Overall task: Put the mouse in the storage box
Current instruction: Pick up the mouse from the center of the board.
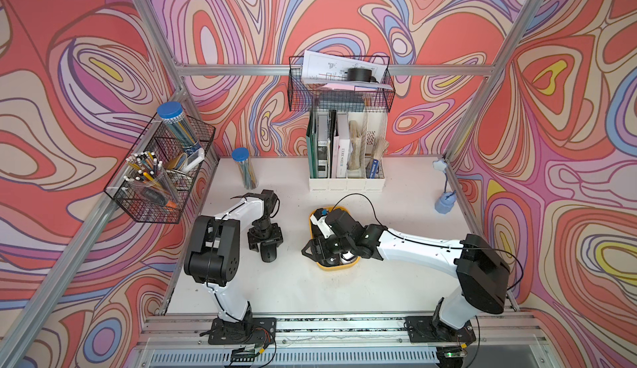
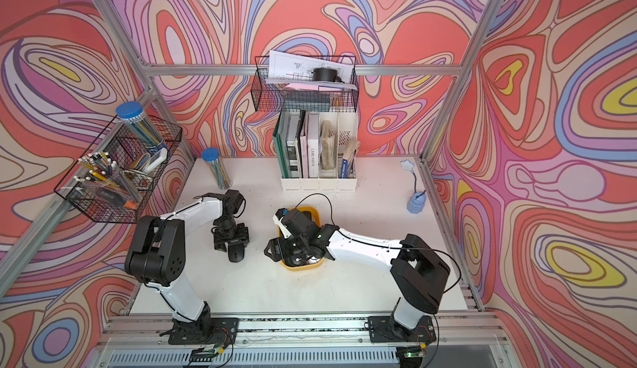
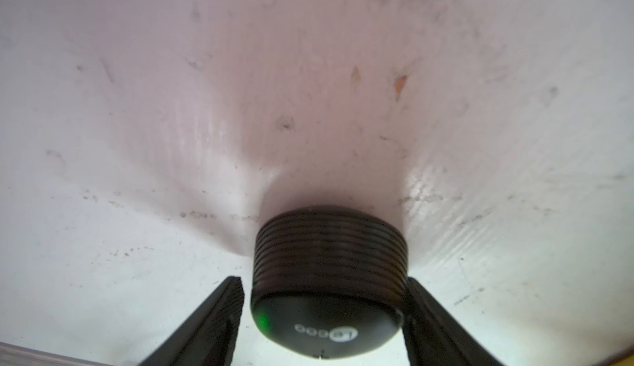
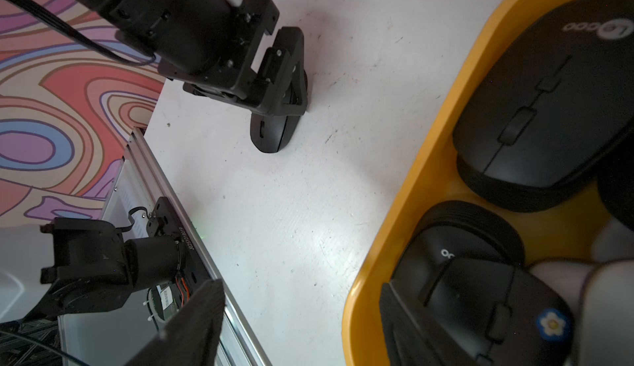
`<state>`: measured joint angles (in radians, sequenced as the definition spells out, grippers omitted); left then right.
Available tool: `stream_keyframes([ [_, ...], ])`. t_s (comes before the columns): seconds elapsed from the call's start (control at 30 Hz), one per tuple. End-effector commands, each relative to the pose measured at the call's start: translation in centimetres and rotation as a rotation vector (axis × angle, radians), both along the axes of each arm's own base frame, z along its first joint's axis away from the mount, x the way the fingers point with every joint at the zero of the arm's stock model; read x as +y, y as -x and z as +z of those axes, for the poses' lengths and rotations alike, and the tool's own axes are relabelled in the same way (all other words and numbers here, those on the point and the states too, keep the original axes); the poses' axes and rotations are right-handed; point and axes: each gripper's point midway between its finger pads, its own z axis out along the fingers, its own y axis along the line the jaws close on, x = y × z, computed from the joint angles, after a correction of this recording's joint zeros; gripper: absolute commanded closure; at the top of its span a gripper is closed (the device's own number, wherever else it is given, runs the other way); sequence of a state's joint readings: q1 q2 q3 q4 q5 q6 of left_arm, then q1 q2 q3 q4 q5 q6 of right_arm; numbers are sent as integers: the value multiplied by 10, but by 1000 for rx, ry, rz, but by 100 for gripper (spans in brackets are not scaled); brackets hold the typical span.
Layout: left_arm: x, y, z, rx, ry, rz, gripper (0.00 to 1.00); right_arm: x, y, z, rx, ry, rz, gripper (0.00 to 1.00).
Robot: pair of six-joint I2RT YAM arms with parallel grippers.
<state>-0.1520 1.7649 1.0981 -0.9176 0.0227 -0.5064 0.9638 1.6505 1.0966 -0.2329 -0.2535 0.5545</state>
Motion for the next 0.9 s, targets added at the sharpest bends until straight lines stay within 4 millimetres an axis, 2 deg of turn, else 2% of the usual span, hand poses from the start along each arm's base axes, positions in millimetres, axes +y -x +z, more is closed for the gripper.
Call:
stream_keyframes([
  [0.0, 0, 8, -4, 17, -13, 25, 27, 3, -3, 18, -38, -31, -16, 27],
  [0.13, 2, 12, -7, 11, -61, 35, 27, -2, -3, 21, -51, -22, -23, 27],
  [0.3, 1, 7, -10, -11, -63, 66, 30, -4, 0, 15, -36, -12, -17, 26],
  [0.4, 1, 5, -16, -12, -67, 82, 36, -8, 2, 11, -29, -1, -18, 27],
  [0.57, -10, 5, -25, -8, -43, 79, 43, -8, 5, 8, -15, -4, -13, 27],
  [0.7, -21, 4, -18, -47, -23, 62, 44, -10, 5, 7, -20, 10, -16, 27],
  [0.87, -31, 2, 4, -133, 15, 44, 44, -15, 3, 7, -34, 31, -25, 27],
])
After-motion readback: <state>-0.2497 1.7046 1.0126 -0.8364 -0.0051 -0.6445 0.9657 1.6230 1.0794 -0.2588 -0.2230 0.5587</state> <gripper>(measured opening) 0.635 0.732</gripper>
